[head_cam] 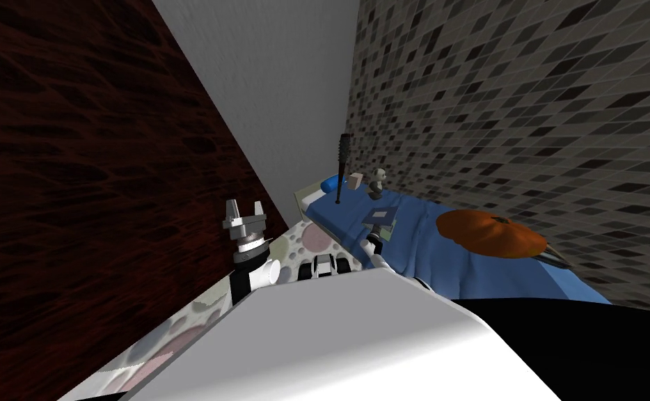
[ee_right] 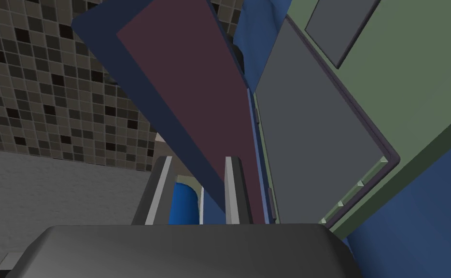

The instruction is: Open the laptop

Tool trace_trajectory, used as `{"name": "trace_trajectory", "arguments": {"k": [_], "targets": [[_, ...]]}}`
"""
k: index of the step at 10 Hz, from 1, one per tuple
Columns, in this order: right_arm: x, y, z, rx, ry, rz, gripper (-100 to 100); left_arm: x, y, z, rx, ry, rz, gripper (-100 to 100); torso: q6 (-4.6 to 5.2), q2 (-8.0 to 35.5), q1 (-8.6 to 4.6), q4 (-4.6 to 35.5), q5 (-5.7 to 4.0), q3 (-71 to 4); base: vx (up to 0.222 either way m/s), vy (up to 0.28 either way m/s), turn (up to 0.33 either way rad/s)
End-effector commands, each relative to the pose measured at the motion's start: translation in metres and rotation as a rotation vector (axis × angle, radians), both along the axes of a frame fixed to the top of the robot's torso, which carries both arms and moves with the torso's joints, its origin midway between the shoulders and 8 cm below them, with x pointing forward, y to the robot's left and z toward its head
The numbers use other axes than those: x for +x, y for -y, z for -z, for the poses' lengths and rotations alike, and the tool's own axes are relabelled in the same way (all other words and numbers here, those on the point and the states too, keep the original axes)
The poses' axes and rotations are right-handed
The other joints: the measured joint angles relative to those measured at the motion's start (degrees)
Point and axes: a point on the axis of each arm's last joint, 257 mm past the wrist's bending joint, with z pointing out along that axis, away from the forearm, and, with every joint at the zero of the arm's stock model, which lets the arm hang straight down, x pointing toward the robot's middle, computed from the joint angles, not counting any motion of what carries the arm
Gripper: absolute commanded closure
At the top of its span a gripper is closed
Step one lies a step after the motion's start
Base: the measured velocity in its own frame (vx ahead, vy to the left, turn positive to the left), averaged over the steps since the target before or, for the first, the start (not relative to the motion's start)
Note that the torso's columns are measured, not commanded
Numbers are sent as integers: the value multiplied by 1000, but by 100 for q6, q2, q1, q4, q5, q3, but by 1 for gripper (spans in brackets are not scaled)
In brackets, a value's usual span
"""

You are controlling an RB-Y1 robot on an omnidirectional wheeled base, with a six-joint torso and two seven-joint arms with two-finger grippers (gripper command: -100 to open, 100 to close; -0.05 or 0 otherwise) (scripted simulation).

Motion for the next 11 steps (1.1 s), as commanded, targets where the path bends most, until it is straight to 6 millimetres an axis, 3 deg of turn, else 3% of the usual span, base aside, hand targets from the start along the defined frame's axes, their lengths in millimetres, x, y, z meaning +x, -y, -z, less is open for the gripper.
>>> {"name": "trace_trajectory", "arguments": {"k": [1,7,8,11], "targets": [[-11,-1,3,37,52,16,100,0,0,0,0,0,0,0,3,-1,0,0,1,-1,-7,-50,64],[-35,-4,12,121,152,48,100,0,0,0,0,0,0,0,4,-3,-6,-2,-3,-2,-10,-48,54],[-16,-4,5,121,139,35,-100,0,0,0,0,0,0,0,5,-2,-3,-1,0,-1,-46,7,-93],[12,-3,-10,125,136,15,-100,0,0,0,0,0,0,0,0,-9,-5,-10,-9,-3,-70,46,-85]]}}
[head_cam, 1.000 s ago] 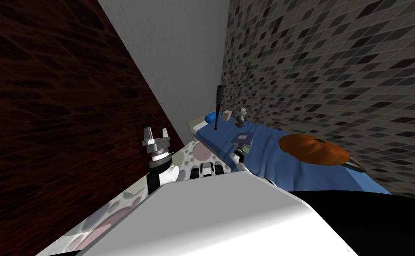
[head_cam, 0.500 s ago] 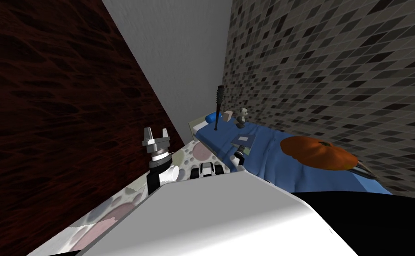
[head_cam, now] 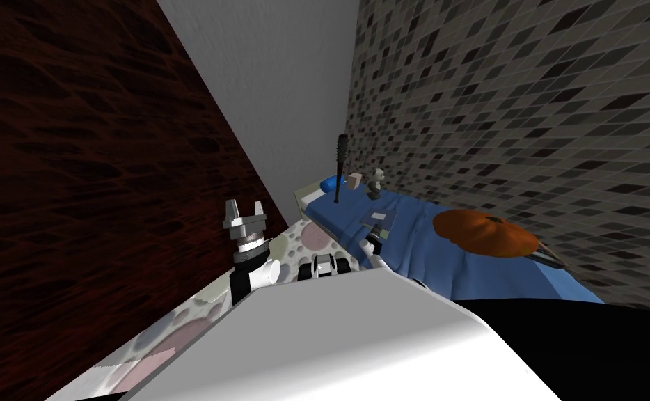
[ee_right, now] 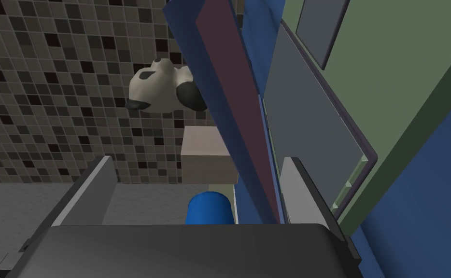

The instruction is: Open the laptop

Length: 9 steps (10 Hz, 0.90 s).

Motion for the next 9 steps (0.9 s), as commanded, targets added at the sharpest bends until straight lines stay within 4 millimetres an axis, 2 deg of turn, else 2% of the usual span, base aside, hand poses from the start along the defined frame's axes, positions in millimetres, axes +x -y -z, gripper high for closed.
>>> {"name": "trace_trajectory", "arguments": {"k": [1,5,6,7,9], "targets": [[25,1,-14,1,-4,-20,-100,0,0,0,0,0,0,0,1,-8,-8,1,1,-6,-51,35,-76],[61,0,-38,0,-1,-53,-100,0,0,0,0,0,0,0,4,12,4,13,13,5,-51,24,-68],[51,0,-31,3,-6,-47,-100,0,0,0,0,0,0,0,0,11,9,12,12,5,-22,16,-11],[52,0,-30,4,-10,-49,0,0,0,0,0,0,0,0,1,1,3,8,9,-1,-6,3,2],[50,-1,-26,9,-16,-49,0,0,0,0,0,0,0,0,1,-2,-1,8,9,-3,0,0,0]]}}
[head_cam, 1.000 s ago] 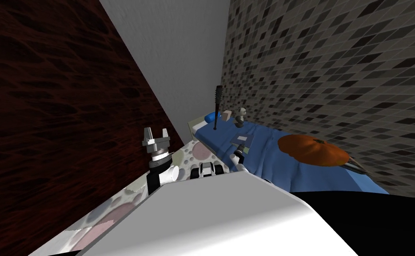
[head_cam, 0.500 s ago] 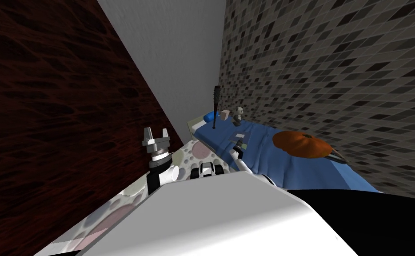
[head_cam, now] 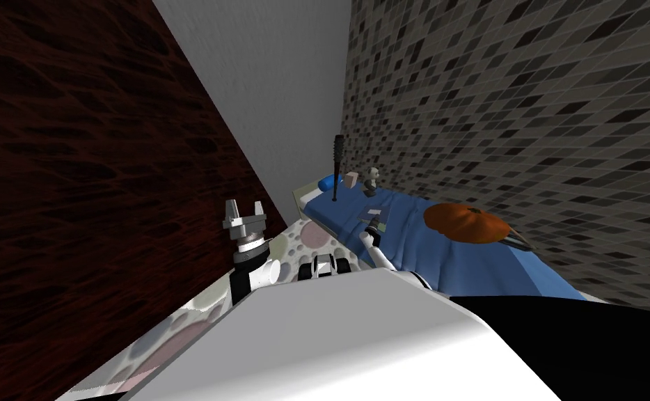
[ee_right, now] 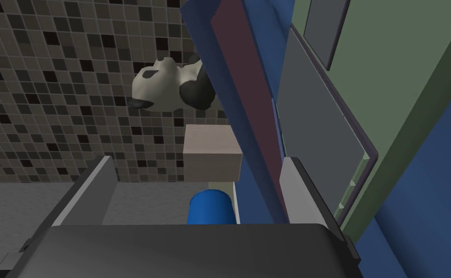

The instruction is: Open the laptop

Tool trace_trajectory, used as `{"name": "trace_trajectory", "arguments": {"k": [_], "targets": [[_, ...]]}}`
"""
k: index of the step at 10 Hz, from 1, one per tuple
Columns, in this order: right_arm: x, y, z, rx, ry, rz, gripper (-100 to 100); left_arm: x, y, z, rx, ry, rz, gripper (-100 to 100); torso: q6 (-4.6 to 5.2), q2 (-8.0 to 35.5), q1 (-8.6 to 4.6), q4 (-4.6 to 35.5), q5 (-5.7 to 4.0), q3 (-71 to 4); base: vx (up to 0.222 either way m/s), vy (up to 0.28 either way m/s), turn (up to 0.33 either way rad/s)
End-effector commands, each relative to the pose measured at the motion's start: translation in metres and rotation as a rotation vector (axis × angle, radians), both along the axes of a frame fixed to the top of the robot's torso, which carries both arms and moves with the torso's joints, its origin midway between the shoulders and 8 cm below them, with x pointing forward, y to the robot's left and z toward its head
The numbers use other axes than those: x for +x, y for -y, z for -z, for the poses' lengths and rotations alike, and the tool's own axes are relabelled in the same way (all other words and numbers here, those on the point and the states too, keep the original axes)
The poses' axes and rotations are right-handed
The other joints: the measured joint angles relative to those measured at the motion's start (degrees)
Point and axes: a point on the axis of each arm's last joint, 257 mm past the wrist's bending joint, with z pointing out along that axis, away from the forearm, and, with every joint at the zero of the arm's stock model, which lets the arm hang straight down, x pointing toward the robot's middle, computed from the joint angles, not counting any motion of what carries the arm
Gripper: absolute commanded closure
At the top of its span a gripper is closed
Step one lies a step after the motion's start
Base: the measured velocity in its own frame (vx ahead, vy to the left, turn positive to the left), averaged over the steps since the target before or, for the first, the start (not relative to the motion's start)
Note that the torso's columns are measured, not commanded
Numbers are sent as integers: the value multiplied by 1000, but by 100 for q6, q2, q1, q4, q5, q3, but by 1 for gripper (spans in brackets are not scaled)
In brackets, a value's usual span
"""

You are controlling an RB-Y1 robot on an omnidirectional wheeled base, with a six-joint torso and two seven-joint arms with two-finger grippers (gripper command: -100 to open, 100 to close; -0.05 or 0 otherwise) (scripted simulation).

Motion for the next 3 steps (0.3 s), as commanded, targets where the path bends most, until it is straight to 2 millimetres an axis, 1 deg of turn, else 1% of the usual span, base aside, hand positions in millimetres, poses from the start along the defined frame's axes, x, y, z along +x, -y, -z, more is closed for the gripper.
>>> {"name": "trace_trajectory", "arguments": {"k": [1,3], "targets": [[0,0,0,0,0,0,0,0,0,0,0,0,0,0,0,0,-3,-5,-6,1,0,0,0],[0,0,0,0,0,0,0,0,0,0,0,0,0,0,0,-5,-10,-11,-13,-2,0,0,0]]}}
